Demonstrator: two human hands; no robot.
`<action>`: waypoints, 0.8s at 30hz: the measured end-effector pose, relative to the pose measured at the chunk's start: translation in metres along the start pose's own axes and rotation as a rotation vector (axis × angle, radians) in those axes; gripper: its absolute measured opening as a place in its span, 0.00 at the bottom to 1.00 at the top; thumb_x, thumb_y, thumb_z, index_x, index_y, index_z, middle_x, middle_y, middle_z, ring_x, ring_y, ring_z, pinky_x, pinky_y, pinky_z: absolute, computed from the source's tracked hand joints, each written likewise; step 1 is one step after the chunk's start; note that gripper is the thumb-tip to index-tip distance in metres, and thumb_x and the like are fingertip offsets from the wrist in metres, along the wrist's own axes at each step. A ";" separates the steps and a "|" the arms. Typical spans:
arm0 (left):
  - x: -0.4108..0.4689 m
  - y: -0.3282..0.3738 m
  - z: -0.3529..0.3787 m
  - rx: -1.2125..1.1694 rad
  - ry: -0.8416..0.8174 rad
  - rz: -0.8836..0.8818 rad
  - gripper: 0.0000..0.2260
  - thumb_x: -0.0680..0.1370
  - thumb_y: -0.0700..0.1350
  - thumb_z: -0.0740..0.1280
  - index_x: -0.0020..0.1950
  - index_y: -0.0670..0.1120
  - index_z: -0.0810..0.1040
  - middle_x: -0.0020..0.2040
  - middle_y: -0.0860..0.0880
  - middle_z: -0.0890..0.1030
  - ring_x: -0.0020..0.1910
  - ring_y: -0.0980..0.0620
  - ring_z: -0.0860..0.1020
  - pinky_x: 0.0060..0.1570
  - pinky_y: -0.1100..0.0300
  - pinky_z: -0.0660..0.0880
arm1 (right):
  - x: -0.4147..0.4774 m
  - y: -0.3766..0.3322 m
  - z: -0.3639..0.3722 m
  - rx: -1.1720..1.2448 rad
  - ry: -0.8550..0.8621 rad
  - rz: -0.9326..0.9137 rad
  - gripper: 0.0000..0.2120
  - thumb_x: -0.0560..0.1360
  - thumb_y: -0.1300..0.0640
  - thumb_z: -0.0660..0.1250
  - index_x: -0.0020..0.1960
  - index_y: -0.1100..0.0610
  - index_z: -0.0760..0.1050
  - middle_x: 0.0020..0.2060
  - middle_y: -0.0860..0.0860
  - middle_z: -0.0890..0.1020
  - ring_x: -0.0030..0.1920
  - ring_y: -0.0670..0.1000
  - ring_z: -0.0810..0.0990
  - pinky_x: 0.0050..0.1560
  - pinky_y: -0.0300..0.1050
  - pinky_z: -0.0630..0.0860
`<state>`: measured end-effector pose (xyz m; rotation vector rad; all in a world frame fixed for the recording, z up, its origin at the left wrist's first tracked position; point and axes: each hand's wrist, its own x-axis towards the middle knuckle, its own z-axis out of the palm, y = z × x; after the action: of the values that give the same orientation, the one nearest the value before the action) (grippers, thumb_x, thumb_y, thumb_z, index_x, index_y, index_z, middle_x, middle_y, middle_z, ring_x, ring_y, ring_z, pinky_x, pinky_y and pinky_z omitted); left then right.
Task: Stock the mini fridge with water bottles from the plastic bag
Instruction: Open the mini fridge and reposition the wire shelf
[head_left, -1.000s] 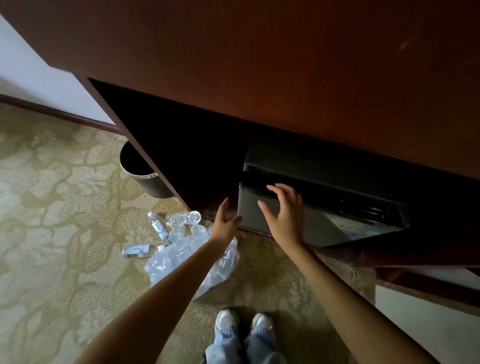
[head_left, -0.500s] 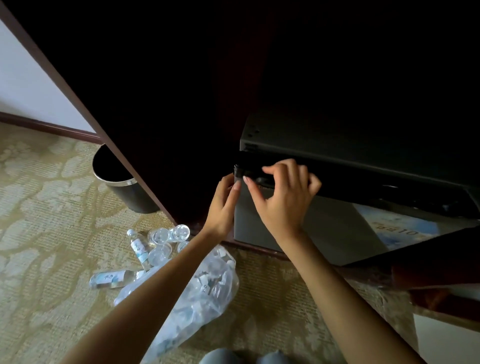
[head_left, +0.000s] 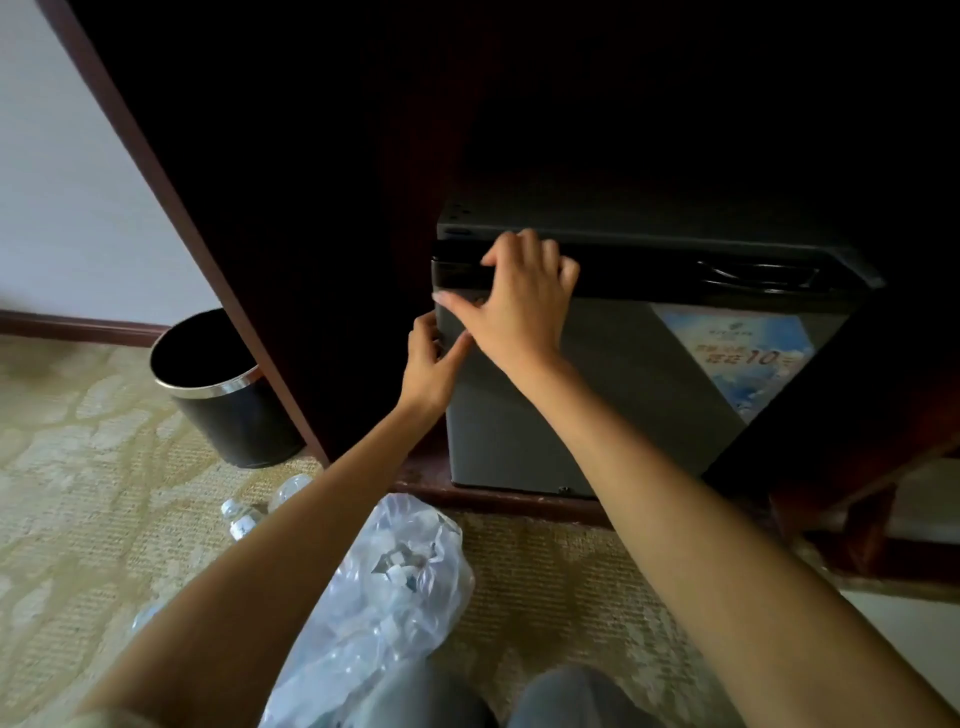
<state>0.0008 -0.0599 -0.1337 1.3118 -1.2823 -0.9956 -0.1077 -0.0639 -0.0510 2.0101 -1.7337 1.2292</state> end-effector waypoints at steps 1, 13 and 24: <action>0.001 -0.001 -0.001 0.013 -0.012 -0.001 0.31 0.71 0.61 0.66 0.67 0.45 0.65 0.61 0.43 0.74 0.58 0.48 0.77 0.55 0.52 0.77 | 0.000 -0.004 -0.001 -0.018 -0.017 0.017 0.28 0.63 0.32 0.69 0.47 0.54 0.74 0.46 0.49 0.77 0.50 0.53 0.74 0.50 0.46 0.59; 0.011 0.002 -0.008 0.235 0.000 -0.002 0.18 0.77 0.54 0.66 0.58 0.47 0.64 0.57 0.45 0.75 0.52 0.48 0.77 0.45 0.56 0.74 | 0.002 -0.018 0.006 -0.081 0.016 0.136 0.32 0.60 0.26 0.67 0.44 0.55 0.72 0.43 0.49 0.77 0.48 0.53 0.73 0.50 0.46 0.62; -0.056 0.010 -0.020 0.317 0.034 0.006 0.27 0.74 0.59 0.67 0.66 0.49 0.61 0.57 0.45 0.76 0.52 0.47 0.79 0.50 0.48 0.78 | -0.041 -0.024 -0.027 0.004 0.041 0.043 0.33 0.60 0.25 0.64 0.40 0.56 0.69 0.39 0.49 0.74 0.43 0.52 0.72 0.51 0.47 0.63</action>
<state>0.0133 -0.0018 -0.1251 1.5554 -1.4590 -0.7835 -0.0968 -0.0107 -0.0545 1.9448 -1.7659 1.2792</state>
